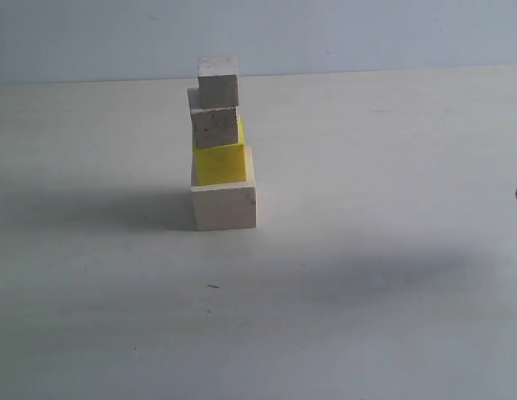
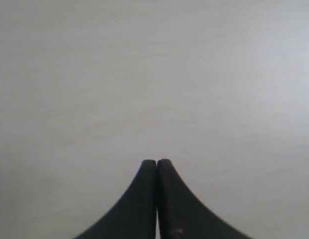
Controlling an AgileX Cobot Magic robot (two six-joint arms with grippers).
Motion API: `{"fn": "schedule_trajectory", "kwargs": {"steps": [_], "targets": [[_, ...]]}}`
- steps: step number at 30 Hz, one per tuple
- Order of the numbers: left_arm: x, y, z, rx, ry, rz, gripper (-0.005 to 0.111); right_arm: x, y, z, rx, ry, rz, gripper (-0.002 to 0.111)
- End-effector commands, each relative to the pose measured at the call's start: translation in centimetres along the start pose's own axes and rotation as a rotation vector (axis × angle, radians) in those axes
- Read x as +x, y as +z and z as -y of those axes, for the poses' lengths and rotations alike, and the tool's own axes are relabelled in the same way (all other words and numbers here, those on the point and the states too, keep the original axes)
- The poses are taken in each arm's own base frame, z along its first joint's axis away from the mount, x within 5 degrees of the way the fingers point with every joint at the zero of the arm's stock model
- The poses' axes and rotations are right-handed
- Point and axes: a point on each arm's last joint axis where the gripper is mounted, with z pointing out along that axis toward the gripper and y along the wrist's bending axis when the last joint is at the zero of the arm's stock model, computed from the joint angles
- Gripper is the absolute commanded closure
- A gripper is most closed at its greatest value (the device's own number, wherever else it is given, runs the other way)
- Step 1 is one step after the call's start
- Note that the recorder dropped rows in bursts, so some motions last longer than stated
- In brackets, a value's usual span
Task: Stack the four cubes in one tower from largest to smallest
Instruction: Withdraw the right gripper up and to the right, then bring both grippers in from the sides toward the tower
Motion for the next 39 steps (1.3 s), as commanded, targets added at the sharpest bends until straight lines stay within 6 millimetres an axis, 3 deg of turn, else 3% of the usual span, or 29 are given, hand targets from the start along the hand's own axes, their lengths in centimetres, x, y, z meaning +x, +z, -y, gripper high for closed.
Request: {"fn": "schedule_trajectory", "kwargs": {"steps": [1,4,11,16,21,28,34,39], "targets": [[0.0,-0.2,0.0,0.003,-0.016,0.011,0.107,-0.4,-0.8,-2.3,-0.256,-0.142,0.071,0.108],[0.0,-0.2,0.0,0.004,-0.019,0.011,0.107,-1.3,-2.0,-2.9,-0.344,-0.188,0.195,0.108],[0.0,0.0,0.1,0.010,-0.027,0.005,0.107,-5.0,-5.8,-3.7,-0.540,-0.103,0.432,0.108],[0.1,1.9,0.7,0.047,-0.025,-0.011,0.107,-6.4,-7.5,-5.5,-0.808,-0.074,0.532,0.108],[1.3,5.7,1.7,0.091,-0.040,-0.100,0.107,-6.7,-8.0,-7.0,-1.071,-0.010,0.549,0.108],[3.4,11.0,3.0,0.147,-0.085,-0.207,0.107,-6.6,-8.2,-7.5,-1.130,0.004,0.520,0.108],[4.8,15.1,3.7,0.144,-0.093,-0.312,0.107,-5.6,-9.5,-10.8,-1.195,-0.098,0.487,0.108],[6.0,17.6,3.9,0.123,-0.088,-0.396,0.107,-5.6,-9.1,-11.6,-1.145,-0.102,0.484,0.108]]}}
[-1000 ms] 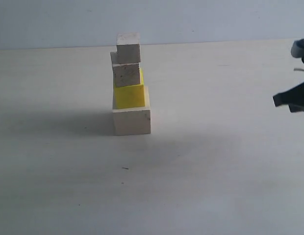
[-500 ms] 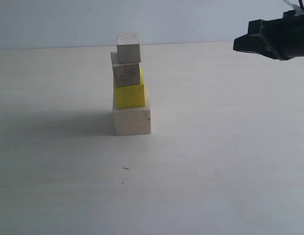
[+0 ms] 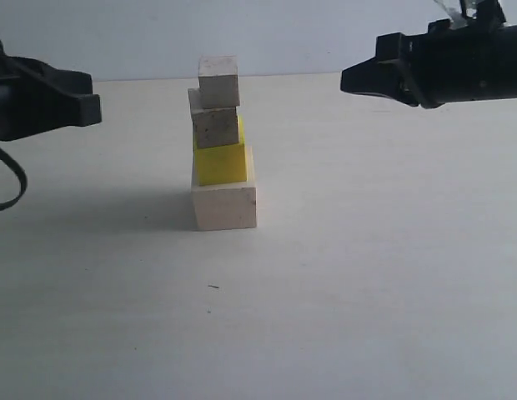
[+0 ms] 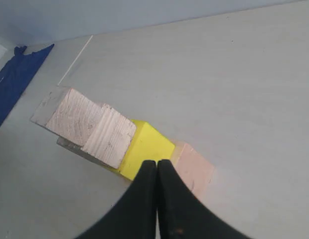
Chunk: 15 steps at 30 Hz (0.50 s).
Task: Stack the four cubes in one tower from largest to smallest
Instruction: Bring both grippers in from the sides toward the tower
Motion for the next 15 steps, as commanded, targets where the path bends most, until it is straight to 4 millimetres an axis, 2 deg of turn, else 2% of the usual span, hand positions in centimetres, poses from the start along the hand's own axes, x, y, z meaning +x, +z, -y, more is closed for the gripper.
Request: {"fn": "schedule_trajectory", "kwargs": {"steps": [1,5,9,12,15], "targets": [[0.1,2.4,-0.3,-0.023,-0.024,-0.064,0.107,-0.1,0.5,0.3,0.036,-0.001,0.002,0.108],[1.0,4.4,-1.2,-0.078,-0.039,-0.161,0.107,0.4,1.2,1.1,0.043,0.059,-0.025,0.108],[1.0,4.9,-2.1,-0.126,-0.080,-0.206,0.107,1.0,1.8,1.8,0.045,0.098,-0.049,0.108],[0.1,4.1,-1.9,-0.114,-0.084,-0.157,0.107,1.0,1.8,1.8,0.046,0.117,-0.050,0.108],[-1.5,2.3,-1.5,-0.091,-0.058,-0.067,0.107,1.0,1.8,1.8,0.045,0.121,-0.046,0.108]]}}
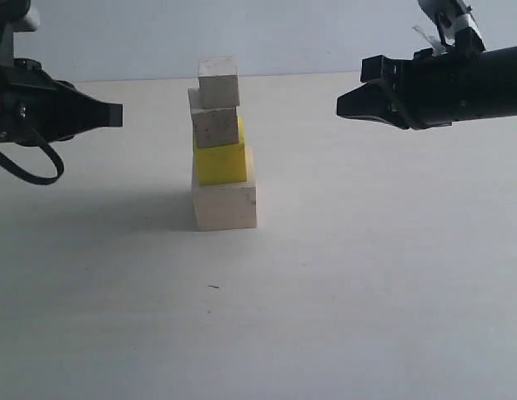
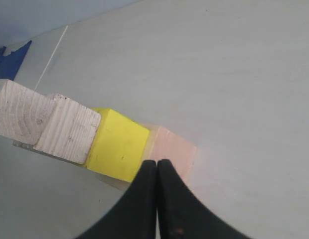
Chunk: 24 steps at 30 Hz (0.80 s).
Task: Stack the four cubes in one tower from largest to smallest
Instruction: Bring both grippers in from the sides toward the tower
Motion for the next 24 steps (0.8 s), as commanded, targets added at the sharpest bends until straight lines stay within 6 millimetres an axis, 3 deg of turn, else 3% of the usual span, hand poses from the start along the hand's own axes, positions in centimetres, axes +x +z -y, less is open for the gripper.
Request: {"fn": "schedule_trajectory", "kwargs": {"steps": [1,8,11,14,19,21,24], "targets": [[-2.1,-3.0,0.4,0.035,0.025,0.143,0.107,-0.2,0.1,-0.2,-0.008,0.002,0.005,0.108],[-4.5,-9.2,1.0,0.096,0.212,0.461,0.107,-0.2,0.1,-0.5,-0.036,0.002,-0.004,0.108],[-5.1,-11.0,1.2,0.109,0.244,0.558,0.107,-0.1,0.1,-0.7,-0.065,0.002,-0.013,0.108],[-5.4,-11.2,-0.1,0.096,0.053,0.566,0.107,0.0,0.1,-0.9,-0.089,0.002,-0.021,0.108],[-5.3,-10.9,-4.3,0.006,-0.443,0.532,0.107,0.1,0.0,-1.3,-0.128,0.013,-0.035,0.108],[-4.9,-10.8,-5.4,-0.031,-0.519,0.504,0.107,0.1,0.0,-1.3,-0.130,0.037,-0.037,0.108],[-4.4,-10.3,-5.4,-0.049,-0.522,0.437,0.107,0.1,0.0,-1.3,-0.131,0.055,-0.036,0.108]]}}
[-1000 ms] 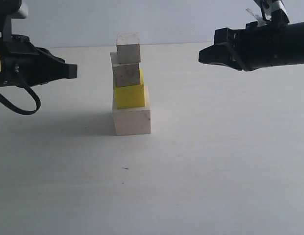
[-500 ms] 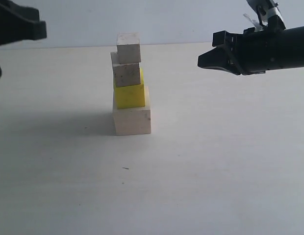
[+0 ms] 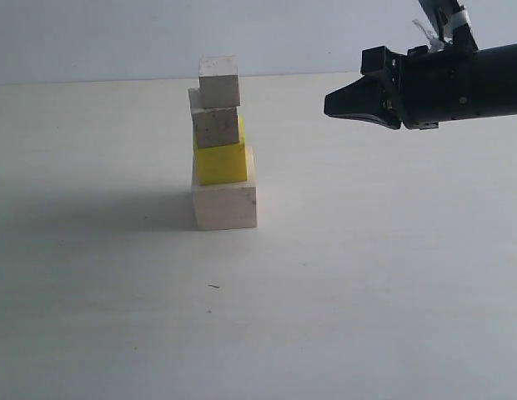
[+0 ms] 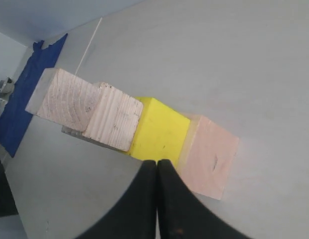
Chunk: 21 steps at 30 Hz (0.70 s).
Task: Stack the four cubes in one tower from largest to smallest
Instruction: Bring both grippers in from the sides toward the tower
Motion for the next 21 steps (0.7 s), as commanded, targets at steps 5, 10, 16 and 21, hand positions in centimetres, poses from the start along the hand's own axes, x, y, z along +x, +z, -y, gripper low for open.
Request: {"fn": "schedule_trajectory", "kwargs": {"steps": [5,10,16,21], "targets": [[3.4,1.7,0.7,0.005,0.172,-0.208,0.107,-0.1,0.1,-0.3,-0.021,0.011,0.001,0.108],[7.0,3.3,2.5,0.086,0.308,-0.342,0.107,0.0,0.1,-0.2,-0.016,-0.002,-0.013,0.108],[9.7,5.4,1.8,0.064,0.337,-0.431,0.107,0.0,0.1,-0.3,-0.020,-0.005,-0.019,0.108],[11.3,6.6,1.2,0.040,0.352,-0.492,0.107,0.0,0.1,-0.3,-0.022,-0.003,-0.016,0.108]]}}
